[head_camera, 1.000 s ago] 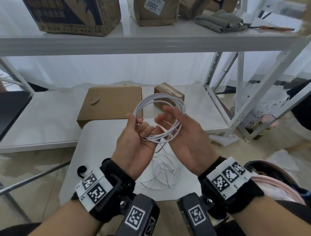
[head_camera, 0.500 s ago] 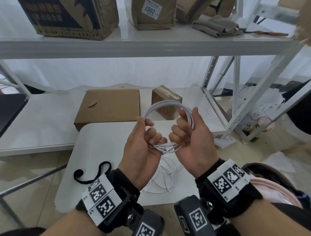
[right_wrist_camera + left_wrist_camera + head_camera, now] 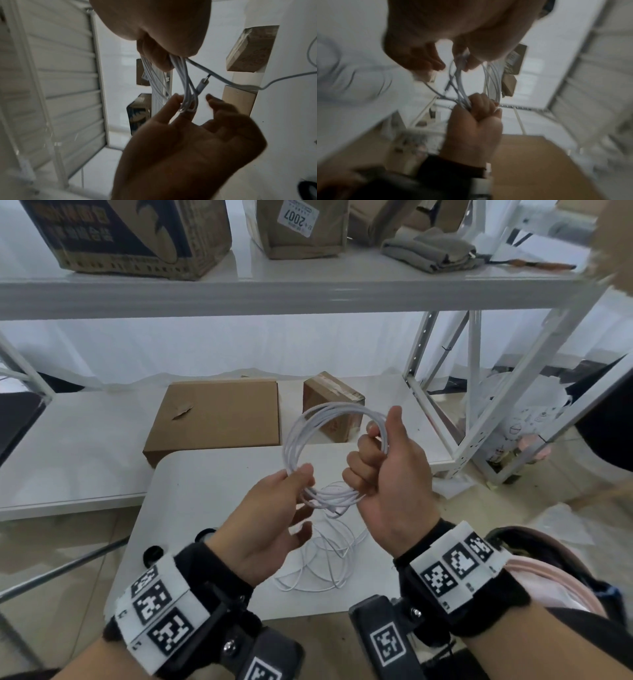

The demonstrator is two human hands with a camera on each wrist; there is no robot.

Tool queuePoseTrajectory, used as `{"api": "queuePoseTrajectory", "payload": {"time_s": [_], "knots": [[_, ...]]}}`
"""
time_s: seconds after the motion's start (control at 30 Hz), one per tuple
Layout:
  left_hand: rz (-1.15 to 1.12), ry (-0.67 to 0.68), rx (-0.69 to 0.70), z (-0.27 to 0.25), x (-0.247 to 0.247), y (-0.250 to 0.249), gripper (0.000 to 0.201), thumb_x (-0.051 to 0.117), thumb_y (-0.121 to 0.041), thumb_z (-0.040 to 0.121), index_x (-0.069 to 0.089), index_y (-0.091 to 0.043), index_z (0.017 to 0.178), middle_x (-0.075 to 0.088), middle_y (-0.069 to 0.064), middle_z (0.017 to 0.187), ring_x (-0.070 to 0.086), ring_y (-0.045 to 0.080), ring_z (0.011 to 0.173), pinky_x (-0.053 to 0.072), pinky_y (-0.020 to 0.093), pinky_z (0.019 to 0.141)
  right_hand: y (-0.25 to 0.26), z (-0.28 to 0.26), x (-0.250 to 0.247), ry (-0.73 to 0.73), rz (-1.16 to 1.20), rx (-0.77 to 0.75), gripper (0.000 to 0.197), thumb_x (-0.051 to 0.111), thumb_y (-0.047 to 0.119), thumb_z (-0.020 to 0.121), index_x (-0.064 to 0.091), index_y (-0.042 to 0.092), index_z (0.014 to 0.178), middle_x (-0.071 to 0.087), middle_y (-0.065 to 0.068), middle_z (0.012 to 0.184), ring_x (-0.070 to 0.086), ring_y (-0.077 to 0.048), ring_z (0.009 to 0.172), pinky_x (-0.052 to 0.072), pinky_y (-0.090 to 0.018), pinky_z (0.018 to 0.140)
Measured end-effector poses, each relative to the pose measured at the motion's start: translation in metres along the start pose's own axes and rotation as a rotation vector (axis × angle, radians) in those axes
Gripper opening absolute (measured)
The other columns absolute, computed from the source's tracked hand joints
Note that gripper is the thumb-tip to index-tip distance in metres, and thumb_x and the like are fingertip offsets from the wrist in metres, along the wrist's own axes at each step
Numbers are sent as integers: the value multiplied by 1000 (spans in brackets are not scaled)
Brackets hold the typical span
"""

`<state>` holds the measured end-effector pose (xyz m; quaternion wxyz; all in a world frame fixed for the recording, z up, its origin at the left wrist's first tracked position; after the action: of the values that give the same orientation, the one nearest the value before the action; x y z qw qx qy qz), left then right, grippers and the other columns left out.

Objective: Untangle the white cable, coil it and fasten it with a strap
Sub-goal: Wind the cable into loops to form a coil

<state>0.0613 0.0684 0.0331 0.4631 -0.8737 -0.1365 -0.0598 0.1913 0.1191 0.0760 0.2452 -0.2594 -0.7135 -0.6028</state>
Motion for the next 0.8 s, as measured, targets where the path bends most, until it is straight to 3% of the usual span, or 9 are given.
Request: {"api": "queuePoseTrajectory", "payload": {"time_s": [0.1, 0.2, 0.33, 0.43, 0.53, 0.63, 0.7, 0.77, 0.8], "knots": [[-176, -4, -226, 3, -8, 24, 19, 59, -29, 97, 57, -15, 85, 54, 12, 113, 53, 36, 109, 49, 49, 93, -12, -9, 9, 58, -83, -34, 39, 42, 44, 102, 41, 17, 73, 19, 5, 51, 14, -8, 41, 12, -23, 42], [-378, 23, -328, 2, -7, 34, 18, 53, -26, 101, 50, -10, 93, 44, 30, 129, 45, 59, 122, 38, 66, 106, -24, -16, 17, 106, -140, -57, 38, 46, 44, 99, 36, 18, 73, 21, 6, 51, 16, -9, 41, 15, -23, 42], [-575, -63, -188, 10, -18, 27, 18, 49, -12, 103, 45, -7, 85, 50, 18, 102, 61, 35, 89, 49, 53, 101, -37, -21, 18, 97, -173, -41, 40, 51, 43, 95, 30, 19, 69, 21, 5, 52, 17, -10, 43, 22, -23, 43], [-602, -70, -164, 17, -25, 26, 14, 47, -10, 102, 46, -4, 89, 53, 20, 106, 59, 29, 88, 53, 43, 89, -43, -23, 14, 56, -194, -2, 43, 45, 35, 103, 30, 18, 66, 21, 3, 54, 20, -12, 44, 29, -27, 46], [-514, -142, -88, 22, -35, 22, 12, 45, -4, 99, 47, -5, 87, 56, 14, 87, 50, 16, 66, 45, 32, 71, -50, -24, 7, 25, -235, 35, 43, 41, 35, 105, 34, 15, 68, 26, 0, 54, 31, -14, 44, 43, -34, 57], [-392, -196, 23, 22, -44, 10, 21, 44, -2, 96, 42, -11, 78, 42, 4, 64, 34, 11, 49, 30, 27, 55, -59, -25, 0, 15, -309, 105, 46, 42, 36, 105, 45, 13, 65, 44, -4, 54, 54, -21, 54, 52, -50, 80], [-326, -191, 41, 19, -47, 3, 17, 49, -5, 97, 43, -13, 84, 33, 0, 59, 30, 10, 45, 26, 26, 52, -61, -25, -4, 42, -418, 156, 44, 44, 35, 104, 54, 12, 68, 57, -6, 59, 65, -25, 68, 54, -44, 85], [-213, -171, 67, 16, -50, -5, 10, 61, -14, 96, 53, -7, 95, 32, -3, 56, 30, 9, 42, 26, 25, 52, -61, -24, -10, 93, -535, 219, 36, 50, 30, 103, 60, 7, 77, 65, -8, 68, 67, -25, 75, 55, -36, 80], [-136, -159, 91, 15, -51, -10, 24, 66, -23, 94, 59, -1, 100, 33, -5, 55, 31, 8, 42, 27, 24, 52, -62, -22, -14, 113, -593, 260, 31, 53, 27, 102, 62, 4, 83, 68, -10, 73, 67, -24, 77, 56, -33, 78]]}}
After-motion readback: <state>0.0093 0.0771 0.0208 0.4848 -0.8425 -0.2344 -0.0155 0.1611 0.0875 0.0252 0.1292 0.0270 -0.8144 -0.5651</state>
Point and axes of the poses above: each hand's wrist, its own z-axis towards the middle knuckle, its own x-axis out of the palm, y = z × x, the point moved 8 cm from there along z, towards the middle knuckle
